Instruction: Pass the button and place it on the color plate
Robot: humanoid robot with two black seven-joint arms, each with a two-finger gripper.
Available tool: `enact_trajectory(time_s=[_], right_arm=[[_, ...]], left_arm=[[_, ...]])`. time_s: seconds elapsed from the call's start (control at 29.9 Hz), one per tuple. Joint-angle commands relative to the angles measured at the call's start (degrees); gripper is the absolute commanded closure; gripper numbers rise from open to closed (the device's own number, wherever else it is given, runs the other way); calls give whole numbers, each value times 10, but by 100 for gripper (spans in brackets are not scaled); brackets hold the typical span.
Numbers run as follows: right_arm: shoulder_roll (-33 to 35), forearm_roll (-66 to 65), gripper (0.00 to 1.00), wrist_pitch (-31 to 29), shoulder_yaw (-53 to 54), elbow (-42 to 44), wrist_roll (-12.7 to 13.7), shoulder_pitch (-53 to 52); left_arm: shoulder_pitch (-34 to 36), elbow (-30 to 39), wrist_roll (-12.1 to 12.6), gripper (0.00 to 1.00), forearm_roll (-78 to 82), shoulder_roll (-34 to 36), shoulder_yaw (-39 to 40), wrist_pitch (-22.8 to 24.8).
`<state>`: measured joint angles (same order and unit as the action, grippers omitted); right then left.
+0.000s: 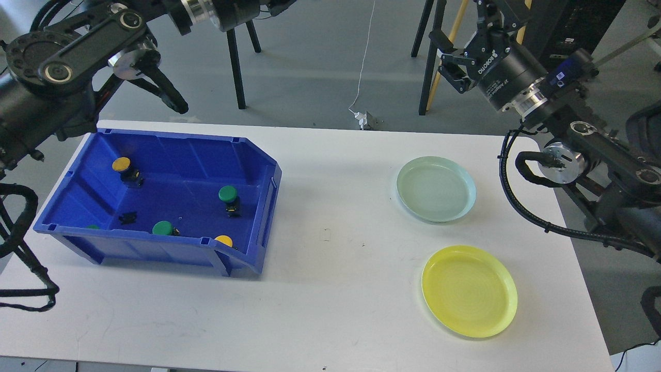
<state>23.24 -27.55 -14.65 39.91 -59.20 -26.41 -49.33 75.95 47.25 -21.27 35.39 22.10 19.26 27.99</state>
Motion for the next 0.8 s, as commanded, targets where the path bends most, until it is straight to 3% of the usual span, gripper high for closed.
enact_trajectory(time_s=[0.0, 0.54, 0.77], right_arm=[[-14, -1, 1, 1, 1, -7, -1, -9], [-52, -6, 2, 1, -2, -6, -6, -48], [-61, -7, 5, 36, -3, -7, -16, -49]], left_arm=[[-1, -1, 2, 64, 0, -7, -5, 0], [1, -17, 4, 64, -1, -60, -9, 0], [1, -24, 7, 64, -49, -61, -7, 0]])
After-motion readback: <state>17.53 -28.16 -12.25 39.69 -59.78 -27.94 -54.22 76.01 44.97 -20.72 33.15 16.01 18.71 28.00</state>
